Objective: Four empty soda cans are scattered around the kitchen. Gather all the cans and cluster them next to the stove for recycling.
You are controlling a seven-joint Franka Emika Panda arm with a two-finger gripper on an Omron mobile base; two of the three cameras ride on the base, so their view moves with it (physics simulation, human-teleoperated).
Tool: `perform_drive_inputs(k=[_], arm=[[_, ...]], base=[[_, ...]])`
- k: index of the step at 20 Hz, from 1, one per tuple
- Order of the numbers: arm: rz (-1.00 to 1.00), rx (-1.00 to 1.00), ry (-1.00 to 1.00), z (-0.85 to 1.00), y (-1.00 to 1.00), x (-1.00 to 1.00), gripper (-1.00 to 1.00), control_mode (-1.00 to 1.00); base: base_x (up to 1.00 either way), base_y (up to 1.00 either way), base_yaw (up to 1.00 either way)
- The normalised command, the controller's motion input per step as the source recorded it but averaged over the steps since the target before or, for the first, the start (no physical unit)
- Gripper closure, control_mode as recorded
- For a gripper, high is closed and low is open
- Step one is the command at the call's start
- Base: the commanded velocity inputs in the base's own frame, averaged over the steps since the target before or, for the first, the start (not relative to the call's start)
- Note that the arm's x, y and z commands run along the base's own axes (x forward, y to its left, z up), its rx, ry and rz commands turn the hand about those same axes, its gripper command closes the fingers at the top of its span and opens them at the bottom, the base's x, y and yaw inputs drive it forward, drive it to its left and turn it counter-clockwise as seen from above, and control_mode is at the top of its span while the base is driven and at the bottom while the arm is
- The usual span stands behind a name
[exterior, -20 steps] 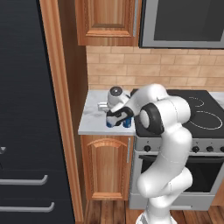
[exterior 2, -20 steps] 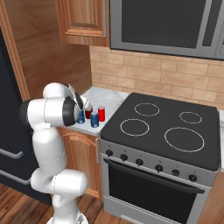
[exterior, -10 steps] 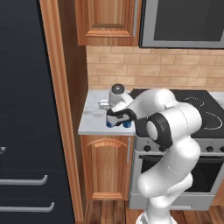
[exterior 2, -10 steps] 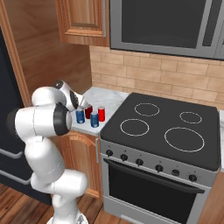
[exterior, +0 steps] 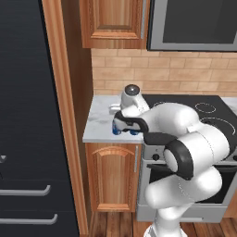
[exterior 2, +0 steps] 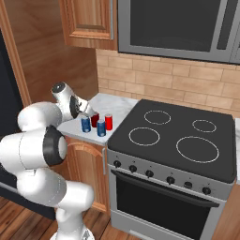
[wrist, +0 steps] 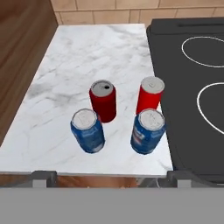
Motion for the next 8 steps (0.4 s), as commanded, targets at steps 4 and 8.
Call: perform_drive_inputs(k=[4, 8], arm=[[0.0, 0.0, 0.03, 0.31, -0.22, -0.48, -1.0, -1.0], [0.0, 0.0, 0.01, 0.32, -0.2, -0.55, -1.0, -1.0]], base=[[0.0, 0.0, 0.0], [0.0, 0.0, 0.0]])
